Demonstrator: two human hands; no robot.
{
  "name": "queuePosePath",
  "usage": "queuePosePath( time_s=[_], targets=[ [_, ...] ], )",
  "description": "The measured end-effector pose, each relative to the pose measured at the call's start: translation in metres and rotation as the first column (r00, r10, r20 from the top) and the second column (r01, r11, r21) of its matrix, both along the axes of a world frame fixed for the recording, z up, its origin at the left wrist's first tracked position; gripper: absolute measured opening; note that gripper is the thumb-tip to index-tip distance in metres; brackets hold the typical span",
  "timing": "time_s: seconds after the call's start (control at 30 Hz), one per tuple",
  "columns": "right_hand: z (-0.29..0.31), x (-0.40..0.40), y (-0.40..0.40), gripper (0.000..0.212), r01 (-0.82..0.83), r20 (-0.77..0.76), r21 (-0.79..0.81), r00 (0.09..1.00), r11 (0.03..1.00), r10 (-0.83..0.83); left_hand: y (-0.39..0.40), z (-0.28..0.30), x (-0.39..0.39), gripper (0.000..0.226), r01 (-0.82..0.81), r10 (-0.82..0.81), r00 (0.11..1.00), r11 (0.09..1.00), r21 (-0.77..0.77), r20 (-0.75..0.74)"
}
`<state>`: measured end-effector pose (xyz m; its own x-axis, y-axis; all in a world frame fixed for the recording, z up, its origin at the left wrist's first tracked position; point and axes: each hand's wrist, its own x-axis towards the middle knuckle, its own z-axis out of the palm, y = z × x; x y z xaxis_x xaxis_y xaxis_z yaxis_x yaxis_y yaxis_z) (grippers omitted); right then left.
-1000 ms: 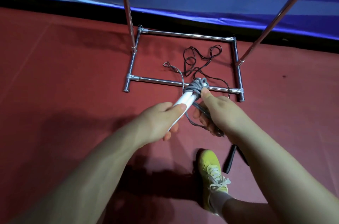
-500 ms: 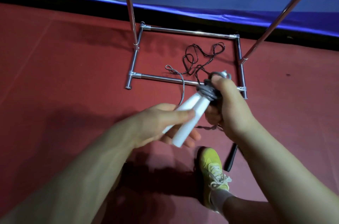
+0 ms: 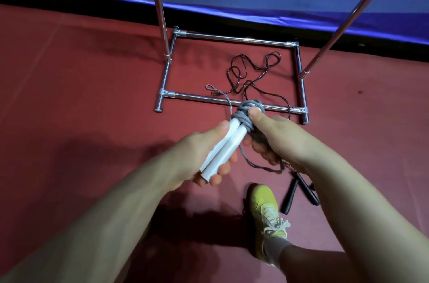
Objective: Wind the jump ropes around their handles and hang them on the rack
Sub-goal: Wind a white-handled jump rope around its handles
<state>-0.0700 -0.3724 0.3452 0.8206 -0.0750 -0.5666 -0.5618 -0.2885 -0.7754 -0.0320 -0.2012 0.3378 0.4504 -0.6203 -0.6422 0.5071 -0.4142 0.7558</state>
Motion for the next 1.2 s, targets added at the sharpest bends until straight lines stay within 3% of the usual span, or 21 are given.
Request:
queuePosePath(
  time_s=[0.13, 0.23, 0.37, 0.5, 0.63, 0.73, 0.83, 0.9, 0.93, 1.07, 1.13, 1.2],
  targets=[
    [0.001, 0.002, 0.010, 0.065, -0.011, 0.009, -0.289, 1.000, 0.957, 0.014, -0.002, -0.002, 0.001, 0.058, -0.042, 0.032, 0.995, 0.993, 0.108, 0.090],
    [0.001, 0.003, 0.017, 0.066, 0.047, 0.050, -0.390, 0.998, 0.920, -0.029, -0.001, -0.003, 0.004, 0.055, -0.061, 0.041, 0.989, 0.988, 0.143, 0.139],
    [-0.004, 0.001, 0.025, 0.069, 0.087, 0.054, -0.308, 0.996, 0.947, -0.074, 0.003, -0.006, 0.009, 0.049, -0.095, 0.040, 0.968, 0.972, 0.214, 0.246],
    [-0.005, 0.000, 0.027, 0.076, 0.081, -0.053, -0.169, 0.994, 0.982, -0.091, 0.008, -0.013, 0.009, 0.061, -0.062, -0.082, 0.905, 0.945, 0.321, 0.417],
    [-0.004, 0.002, 0.027, 0.067, 0.182, -0.082, -0.042, 0.979, 0.982, -0.184, 0.007, -0.014, 0.003, 0.062, -0.097, -0.181, 0.738, 0.925, 0.367, 0.650],
    [-0.007, 0.004, 0.028, 0.054, 0.240, -0.021, -0.066, 0.970, 0.969, -0.241, 0.007, -0.016, 0.003, 0.055, -0.128, -0.118, 0.731, 0.944, 0.306, 0.672],
    [-0.006, 0.006, 0.028, 0.048, 0.286, 0.072, -0.039, 0.956, 0.957, -0.283, 0.006, -0.013, 0.003, 0.053, -0.086, 0.030, 0.894, 0.991, 0.104, 0.447],
    [-0.005, 0.006, 0.028, 0.043, 0.323, 0.131, 0.054, 0.936, 0.945, -0.327, 0.006, -0.006, 0.003, 0.049, -0.041, 0.045, 0.993, 0.999, -0.035, 0.112],
    [-0.004, 0.006, 0.028, 0.039, 0.341, 0.156, 0.110, 0.922, 0.934, -0.355, 0.006, -0.003, 0.003, 0.051, -0.015, 0.011, 0.999, 0.995, -0.098, -0.046],
    [-0.003, 0.004, 0.027, 0.039, 0.298, 0.240, 0.276, 0.899, 0.914, -0.366, 0.008, 0.003, 0.002, 0.069, -0.075, -0.133, 0.873, 0.914, -0.398, -0.469],
    [-0.002, 0.004, 0.027, 0.043, 0.257, 0.257, 0.280, 0.908, 0.925, -0.330, 0.008, 0.001, 0.001, 0.075, -0.111, -0.165, 0.825, 0.890, -0.442, -0.541],
    [-0.001, 0.004, 0.027, 0.045, 0.219, 0.274, 0.236, 0.920, 0.947, -0.281, 0.008, 0.000, 0.001, 0.067, -0.114, -0.162, 0.809, 0.900, -0.421, -0.565]
  ],
)
